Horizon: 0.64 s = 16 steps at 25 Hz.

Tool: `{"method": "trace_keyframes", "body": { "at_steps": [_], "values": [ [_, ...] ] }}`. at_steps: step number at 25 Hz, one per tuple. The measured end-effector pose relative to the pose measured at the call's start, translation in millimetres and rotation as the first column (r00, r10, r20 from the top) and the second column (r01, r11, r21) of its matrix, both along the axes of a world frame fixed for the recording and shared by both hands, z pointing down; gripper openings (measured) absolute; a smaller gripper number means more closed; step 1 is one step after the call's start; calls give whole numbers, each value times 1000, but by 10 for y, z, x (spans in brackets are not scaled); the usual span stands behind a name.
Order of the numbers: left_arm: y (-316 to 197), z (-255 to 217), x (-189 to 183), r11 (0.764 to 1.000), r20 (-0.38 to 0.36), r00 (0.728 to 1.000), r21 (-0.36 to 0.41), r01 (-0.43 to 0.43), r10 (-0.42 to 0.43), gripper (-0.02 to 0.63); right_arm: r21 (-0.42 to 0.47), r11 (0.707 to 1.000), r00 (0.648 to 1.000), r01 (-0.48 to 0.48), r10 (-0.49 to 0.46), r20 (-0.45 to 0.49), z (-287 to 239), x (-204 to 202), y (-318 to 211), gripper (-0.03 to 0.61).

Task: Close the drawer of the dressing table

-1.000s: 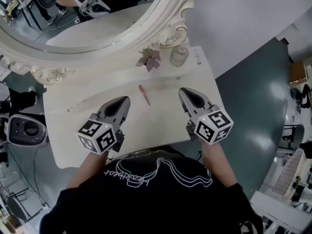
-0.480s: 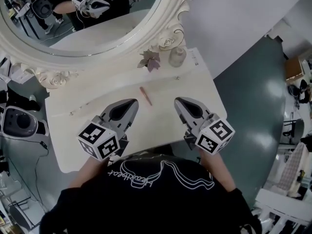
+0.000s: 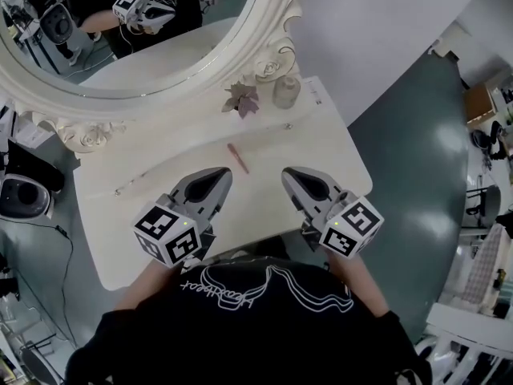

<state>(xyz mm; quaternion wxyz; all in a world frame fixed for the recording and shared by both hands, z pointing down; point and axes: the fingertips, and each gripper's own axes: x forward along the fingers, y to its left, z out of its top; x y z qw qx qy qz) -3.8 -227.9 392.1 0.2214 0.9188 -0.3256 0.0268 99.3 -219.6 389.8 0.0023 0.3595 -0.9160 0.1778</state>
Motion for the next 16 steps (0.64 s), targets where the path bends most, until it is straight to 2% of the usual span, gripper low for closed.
{"method": "trace_keyframes", "body": {
  "at_steps": [16],
  "values": [
    [36, 68, 64, 1000, 0, 1000, -24, -2, 2, 3, -35, 999, 1000, -4, 4, -13, 92, 67, 63, 3]
  ]
}}
